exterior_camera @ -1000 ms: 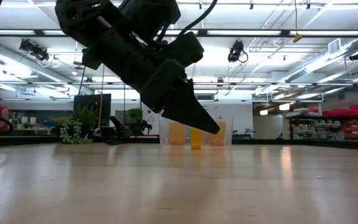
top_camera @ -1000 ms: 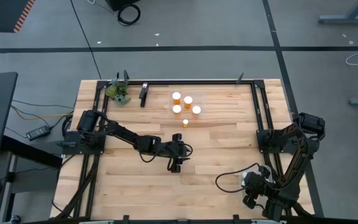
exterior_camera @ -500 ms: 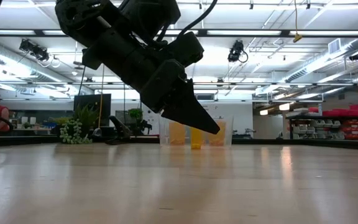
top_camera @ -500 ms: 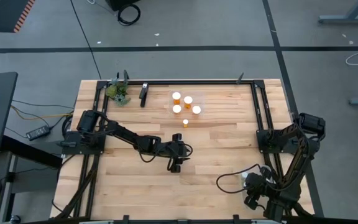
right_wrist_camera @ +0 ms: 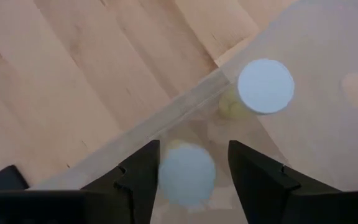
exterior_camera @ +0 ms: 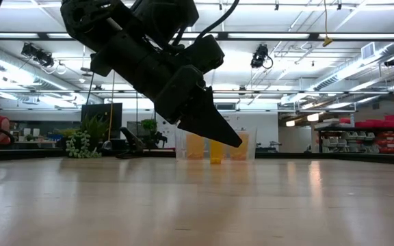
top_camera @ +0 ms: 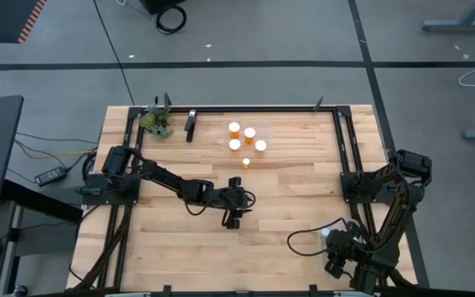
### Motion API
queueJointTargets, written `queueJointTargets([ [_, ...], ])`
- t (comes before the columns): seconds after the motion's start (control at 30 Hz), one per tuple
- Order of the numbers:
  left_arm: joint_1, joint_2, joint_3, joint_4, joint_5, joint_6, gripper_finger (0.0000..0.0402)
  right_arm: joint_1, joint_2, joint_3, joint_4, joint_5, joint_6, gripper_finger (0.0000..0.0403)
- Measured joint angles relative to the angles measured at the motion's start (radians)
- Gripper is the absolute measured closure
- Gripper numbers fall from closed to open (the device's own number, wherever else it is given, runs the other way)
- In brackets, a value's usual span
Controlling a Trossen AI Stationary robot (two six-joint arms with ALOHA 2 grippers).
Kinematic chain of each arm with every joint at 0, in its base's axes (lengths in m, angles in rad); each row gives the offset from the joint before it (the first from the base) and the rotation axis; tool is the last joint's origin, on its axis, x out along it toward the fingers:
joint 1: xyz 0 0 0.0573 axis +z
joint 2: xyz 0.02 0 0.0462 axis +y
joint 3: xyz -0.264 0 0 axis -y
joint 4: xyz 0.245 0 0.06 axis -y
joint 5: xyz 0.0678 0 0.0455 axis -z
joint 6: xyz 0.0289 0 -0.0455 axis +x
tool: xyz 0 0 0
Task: Pick and place medicine bottles into bin by pill shape (circle, oval)
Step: Put the yellow tablet bottle into the bottom transparent bin, then put the orange tablet bottle into the bottom transparent bin
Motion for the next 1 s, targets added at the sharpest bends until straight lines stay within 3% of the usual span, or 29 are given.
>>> queueJointTargets([
  [0.43,0.000,0.000,0.000,0.000,0.000,-0.001,0.0229,-0.003,-0.002,0.019,-0.005,-0.006,0.030,0.0204],
  [1.0,0.000,0.000,0.000,-0.001,0.000,-0.008,0.0230,-0.069,-0.003,0.179,-0.240,-0.009,-0.016,0.0204],
])
